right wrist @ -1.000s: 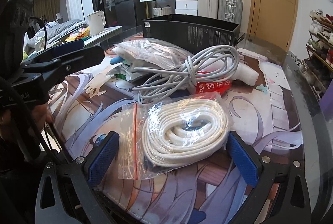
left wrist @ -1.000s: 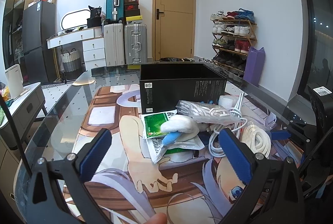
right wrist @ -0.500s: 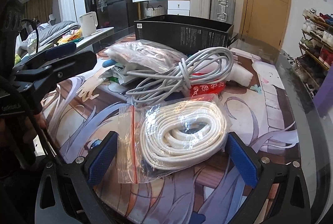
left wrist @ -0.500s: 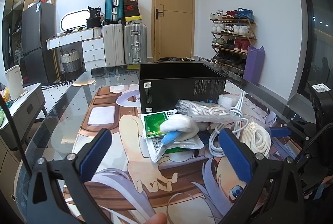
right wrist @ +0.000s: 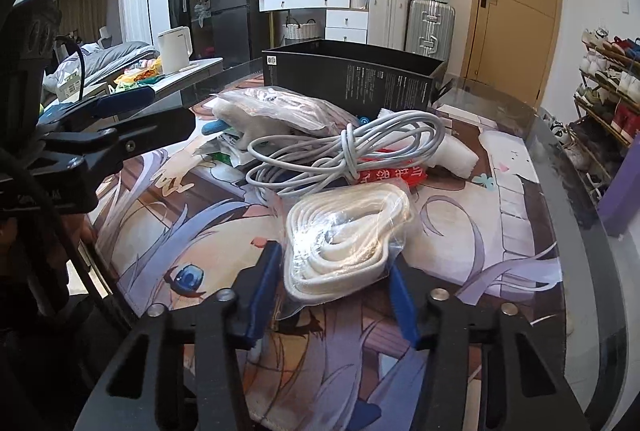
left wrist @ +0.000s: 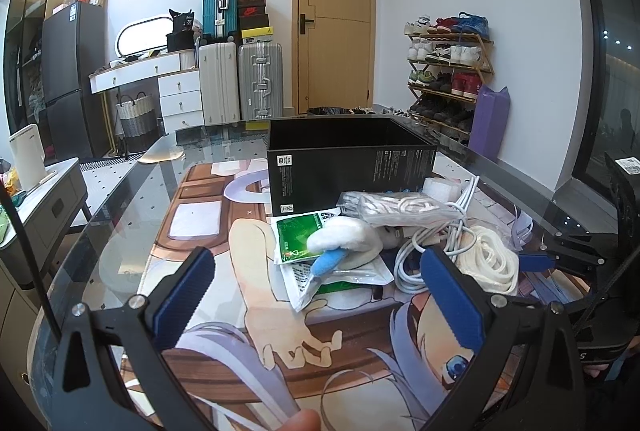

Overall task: Organize soft objects
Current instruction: 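Close the left tool on the white plush toy while the right tool lifts the rope bag, then lift the plush toy with the left tool while the right tool carries the rope bag over the black box, then open both tools to drop the plush toy and rope bag into the black box, then move the right tool over to the white foam piece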

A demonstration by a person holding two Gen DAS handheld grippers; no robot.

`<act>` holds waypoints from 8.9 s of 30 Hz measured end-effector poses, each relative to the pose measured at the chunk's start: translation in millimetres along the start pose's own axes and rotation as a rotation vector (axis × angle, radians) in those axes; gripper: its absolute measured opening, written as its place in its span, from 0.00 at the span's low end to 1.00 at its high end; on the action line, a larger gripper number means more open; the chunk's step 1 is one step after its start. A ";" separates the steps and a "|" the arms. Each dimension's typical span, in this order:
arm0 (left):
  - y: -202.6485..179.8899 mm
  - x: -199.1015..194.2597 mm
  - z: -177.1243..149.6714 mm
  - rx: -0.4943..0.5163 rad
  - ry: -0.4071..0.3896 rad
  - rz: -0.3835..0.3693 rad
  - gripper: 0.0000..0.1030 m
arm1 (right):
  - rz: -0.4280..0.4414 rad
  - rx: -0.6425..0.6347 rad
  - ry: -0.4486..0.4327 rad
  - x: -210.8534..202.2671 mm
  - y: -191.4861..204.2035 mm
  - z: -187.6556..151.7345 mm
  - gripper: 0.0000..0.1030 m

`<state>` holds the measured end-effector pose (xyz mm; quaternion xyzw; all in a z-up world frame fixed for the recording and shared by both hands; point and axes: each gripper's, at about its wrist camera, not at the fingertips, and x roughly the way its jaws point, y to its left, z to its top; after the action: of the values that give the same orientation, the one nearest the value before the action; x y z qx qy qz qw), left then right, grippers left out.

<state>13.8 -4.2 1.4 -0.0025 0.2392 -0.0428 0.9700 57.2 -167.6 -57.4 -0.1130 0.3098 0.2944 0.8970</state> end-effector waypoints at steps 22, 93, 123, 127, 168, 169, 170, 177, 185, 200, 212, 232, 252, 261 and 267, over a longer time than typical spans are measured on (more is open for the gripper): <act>6.0 11.9 12.6 0.017 0.095 0.033 1.00 | -0.066 0.034 -0.172 -45.8 -21.3 -4.0 0.46; 5.2 -5.8 28.2 -0.051 0.151 -0.125 0.38 | -0.018 -0.015 -0.262 -67.5 -10.6 24.3 0.46; 14.4 -7.7 81.0 -0.063 0.000 -0.123 0.38 | 0.049 -0.005 -0.283 -61.8 -32.1 80.2 0.46; 17.6 0.9 91.0 -0.075 -0.011 -0.121 0.38 | 0.053 -0.004 -0.291 -58.7 -37.2 91.7 0.46; 28.4 113.4 122.3 -0.115 0.078 0.012 0.40 | 0.114 0.024 -0.174 36.4 -81.2 168.0 0.46; 28.3 115.7 123.0 -0.114 0.082 0.012 0.40 | 0.114 0.022 -0.170 38.2 -79.5 168.2 0.46; 27.2 117.5 122.6 -0.111 0.086 0.011 0.40 | 0.116 0.020 -0.167 40.1 -78.0 169.6 0.46; 21.8 133.9 116.2 -0.091 0.135 0.008 0.40 | 0.133 0.009 -0.137 51.6 -80.9 171.3 0.46; 10.1 140.3 99.6 -0.016 0.189 0.014 0.41 | 0.138 0.006 -0.107 63.6 -83.0 171.9 0.46; 12.2 118.6 99.6 -0.050 0.206 -0.049 0.57 | 0.082 -0.038 -0.145 47.8 -75.3 161.9 0.79; 21.9 70.1 100.5 -0.018 0.081 0.029 1.00 | 0.056 0.020 -0.195 4.4 -85.2 123.0 0.99; 27.2 58.1 81.6 0.003 0.102 0.048 1.00 | 0.009 0.067 -0.073 12.1 -110.9 97.7 0.99; 26.5 63.3 74.1 -0.001 0.124 0.026 1.00 | -0.007 0.174 0.025 34.5 -143.9 85.1 0.99; 25.0 64.0 72.8 0.017 0.119 0.019 1.00 | 0.003 0.177 0.013 26.4 -140.9 91.1 0.99; 27.7 64.7 73.8 0.027 0.154 0.016 1.00 | 0.094 0.155 0.044 26.4 -132.7 103.9 0.99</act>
<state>107.4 16.8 36.1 0.0158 0.3124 -0.0383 0.9491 204.2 -221.7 10.2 -0.0350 0.3563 0.3086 0.8812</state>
